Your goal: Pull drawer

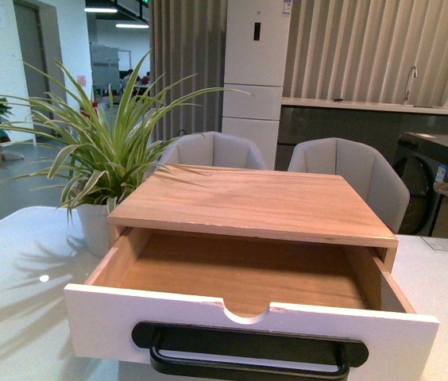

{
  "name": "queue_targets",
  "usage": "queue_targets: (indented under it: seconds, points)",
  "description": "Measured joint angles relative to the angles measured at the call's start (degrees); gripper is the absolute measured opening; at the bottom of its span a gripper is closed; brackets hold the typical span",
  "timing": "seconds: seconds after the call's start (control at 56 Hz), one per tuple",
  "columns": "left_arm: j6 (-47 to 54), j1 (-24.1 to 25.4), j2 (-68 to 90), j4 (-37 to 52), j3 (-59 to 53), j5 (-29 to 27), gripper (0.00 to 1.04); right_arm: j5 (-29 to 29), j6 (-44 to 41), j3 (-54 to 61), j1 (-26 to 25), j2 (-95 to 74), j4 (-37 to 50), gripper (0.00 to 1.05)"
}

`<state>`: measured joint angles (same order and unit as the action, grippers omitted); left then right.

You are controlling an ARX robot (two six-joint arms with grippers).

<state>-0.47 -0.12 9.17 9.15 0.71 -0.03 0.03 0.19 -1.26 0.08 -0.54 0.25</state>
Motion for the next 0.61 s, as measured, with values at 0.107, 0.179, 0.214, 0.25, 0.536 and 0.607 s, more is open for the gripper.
queue_targets:
  seconds: [0.107, 0.179, 0.214, 0.25, 0.536, 0.607]
  points:
    - [0.02, 0.00, -8.46, -8.87, 0.02, 0.04, 0.03, 0.00, 0.00, 0.00, 0.00, 0.13, -0.15, 0.02]
    - [0.02, 0.00, -8.79, -8.98, 0.02, 0.02, 0.03, 0.00, 0.00, 0.00, 0.00, 0.20, -0.15, 0.02]
    - [0.02, 0.00, -8.81, -9.05, 0.02, 0.02, 0.03, 0.00, 0.00, 0.00, 0.00, 0.20, -0.17, 0.02]
    - [0.02, 0.00, -8.81, -9.05, 0.02, 0.02, 0.03, 0.00, 0.00, 0.00, 0.00, 0.20, -0.17, 0.02]
    - [0.02, 0.00, -8.81, -9.07, 0.02, 0.02, 0.42, 0.00, -0.02, 0.00, 0.00, 0.20, -0.17, 0.36]
    - [0.02, 0.00, -8.81, -9.07, 0.02, 0.02, 0.54, 0.00, -0.02, 0.00, 0.00, 0.20, -0.17, 0.49]
